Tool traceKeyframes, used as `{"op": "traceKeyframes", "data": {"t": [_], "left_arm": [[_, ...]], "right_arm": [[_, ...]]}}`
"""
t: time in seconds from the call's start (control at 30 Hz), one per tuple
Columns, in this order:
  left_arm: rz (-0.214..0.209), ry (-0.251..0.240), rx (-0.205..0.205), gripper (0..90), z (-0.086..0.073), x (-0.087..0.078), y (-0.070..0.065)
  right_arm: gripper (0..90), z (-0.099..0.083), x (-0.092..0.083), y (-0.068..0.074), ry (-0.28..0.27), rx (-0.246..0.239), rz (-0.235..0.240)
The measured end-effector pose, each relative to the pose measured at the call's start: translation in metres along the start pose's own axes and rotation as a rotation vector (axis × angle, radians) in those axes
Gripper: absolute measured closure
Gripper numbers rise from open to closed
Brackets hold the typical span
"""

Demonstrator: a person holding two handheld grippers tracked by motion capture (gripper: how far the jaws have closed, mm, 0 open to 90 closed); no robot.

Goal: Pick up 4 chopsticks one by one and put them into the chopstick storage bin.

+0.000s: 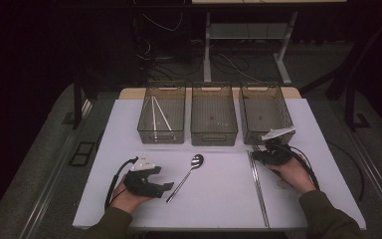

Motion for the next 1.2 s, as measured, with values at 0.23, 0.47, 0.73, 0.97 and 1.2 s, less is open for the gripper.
{"op": "traceKeyframes", "data": {"t": [0.23,0.47,0.73,0.97,1.2], "left_arm": [[-0.005,0.006,0.004,17.9,0.0,0.001,-0.001],[-0.028,-0.008,0.027,13.0,0.001,0.002,-0.003],[-0.081,-0.017,0.06,0.0,-0.004,0.002,-0.012],[-0.085,-0.019,0.075,0.0,-0.006,0.002,-0.015],[-0.092,-0.016,0.075,0.0,-0.006,0.003,-0.017]], "right_arm": [[90.0,0.003,0.002,0.012,0.034,-0.041,0.016],[90.0,0.008,0.007,0.028,0.048,-0.08,0.04],[90.0,0.014,0.013,0.046,0.054,-0.138,0.057],[90.0,0.019,0.017,0.058,0.06,-0.163,0.07],[88.0,0.02,0.018,0.064,0.059,-0.175,0.086]]}}
Point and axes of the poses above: each handheld gripper's, and its own axes: x roughly forward along the jaws, z roughly out of its top, y roughly to its left, the point moved 6 cm from there along x, roughly forward along the jaws, and after that the axes turned 6 degrees about y, right-handed, at the moved point
